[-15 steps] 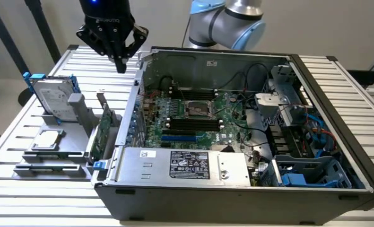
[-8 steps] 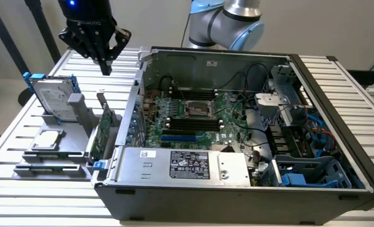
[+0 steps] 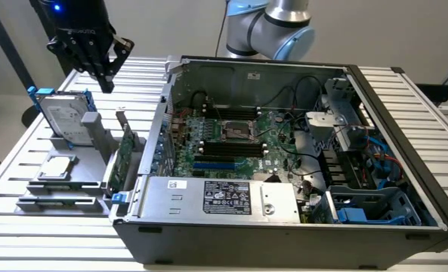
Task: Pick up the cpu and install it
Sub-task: 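Reach for the cpu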
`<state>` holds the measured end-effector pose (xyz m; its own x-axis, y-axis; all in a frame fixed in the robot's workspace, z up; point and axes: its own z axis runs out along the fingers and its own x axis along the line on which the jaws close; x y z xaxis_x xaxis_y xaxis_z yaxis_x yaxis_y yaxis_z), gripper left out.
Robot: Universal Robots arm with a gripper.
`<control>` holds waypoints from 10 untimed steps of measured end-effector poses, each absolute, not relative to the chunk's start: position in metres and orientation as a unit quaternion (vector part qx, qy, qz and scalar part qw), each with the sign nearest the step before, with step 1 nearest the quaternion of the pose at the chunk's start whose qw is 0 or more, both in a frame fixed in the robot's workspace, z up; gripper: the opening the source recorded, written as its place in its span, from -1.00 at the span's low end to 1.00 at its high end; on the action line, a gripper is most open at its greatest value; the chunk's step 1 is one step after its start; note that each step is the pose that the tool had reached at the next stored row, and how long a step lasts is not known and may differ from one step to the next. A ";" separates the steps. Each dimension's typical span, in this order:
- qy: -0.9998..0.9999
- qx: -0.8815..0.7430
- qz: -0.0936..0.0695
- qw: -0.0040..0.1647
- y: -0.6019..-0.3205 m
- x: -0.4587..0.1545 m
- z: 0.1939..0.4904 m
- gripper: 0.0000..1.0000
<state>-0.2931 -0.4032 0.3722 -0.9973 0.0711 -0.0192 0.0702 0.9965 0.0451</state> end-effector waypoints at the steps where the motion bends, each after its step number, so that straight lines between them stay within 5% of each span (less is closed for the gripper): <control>1: 0.999 0.035 0.022 0.010 -0.403 -0.297 0.371 -0.79; 10: 0.999 0.035 0.021 0.010 -0.405 -0.338 0.364 -0.79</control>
<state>-0.3385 -0.4045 0.3637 -0.9973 0.0710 -0.0193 0.0702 0.9966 0.0426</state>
